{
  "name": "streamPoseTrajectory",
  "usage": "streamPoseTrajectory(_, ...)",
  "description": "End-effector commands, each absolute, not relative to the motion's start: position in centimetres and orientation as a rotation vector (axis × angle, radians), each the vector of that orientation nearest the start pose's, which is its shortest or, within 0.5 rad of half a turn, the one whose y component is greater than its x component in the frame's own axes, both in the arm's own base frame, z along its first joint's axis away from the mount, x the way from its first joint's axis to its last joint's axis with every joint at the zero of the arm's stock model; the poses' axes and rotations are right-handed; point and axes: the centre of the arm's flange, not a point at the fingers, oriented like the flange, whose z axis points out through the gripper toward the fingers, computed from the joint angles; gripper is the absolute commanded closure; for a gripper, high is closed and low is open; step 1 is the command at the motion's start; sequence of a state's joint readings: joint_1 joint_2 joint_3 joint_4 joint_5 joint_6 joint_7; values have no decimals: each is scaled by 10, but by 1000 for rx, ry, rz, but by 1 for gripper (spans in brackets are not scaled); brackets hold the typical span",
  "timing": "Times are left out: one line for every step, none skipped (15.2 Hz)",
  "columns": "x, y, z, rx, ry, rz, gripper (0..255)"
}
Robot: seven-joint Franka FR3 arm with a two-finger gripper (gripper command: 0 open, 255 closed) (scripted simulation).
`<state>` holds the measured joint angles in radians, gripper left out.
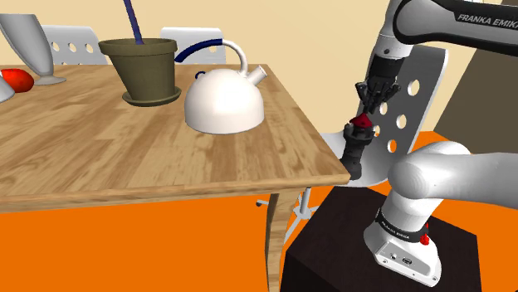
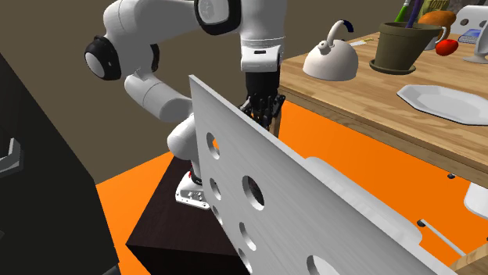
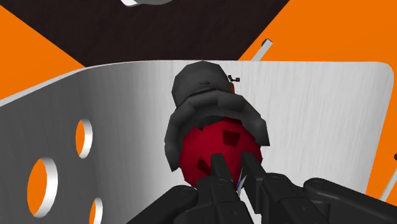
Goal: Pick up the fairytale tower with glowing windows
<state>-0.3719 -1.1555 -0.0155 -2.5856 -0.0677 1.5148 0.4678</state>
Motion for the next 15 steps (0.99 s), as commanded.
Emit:
streamPoseTrajectory(190,-88,582,-2902,1319,-139,255)
streamPoseTrajectory(190,-88,587,-2902,1319,-139,255)
streamPoseTrajectory(190,-88,592,-2902,1319,-139,255)
streamPoseTrajectory(190,-88,598,-2902,1319,-139,255)
streamPoseTrajectory(190,-88,603,-2902,1319,-139,255)
streamPoseTrajectory(190,-88,608,-2902,1319,-139,255)
streamPoseTrajectory(190,-88,613,-2902,1319,-139,255)
streamPoseTrajectory(190,-88,619,-2902,1319,-139,255)
streamPoseTrajectory(190,-88,624,-2902,1319,-139,255)
streamPoseTrajectory(190,-88,629,-2902,1319,-139,255)
streamPoseTrajectory(190,-88,635,-2902,1319,-139,255)
streamPoseTrajectory(190,-88,640,-2902,1319,-139,255)
streamPoseTrajectory(190,-88,645,-2902,1319,-139,255)
streamPoseTrajectory(190,-88,646,-2902,1319,-139,255)
streamPoseTrajectory(190,-88,646,-2902,1319,-139,255)
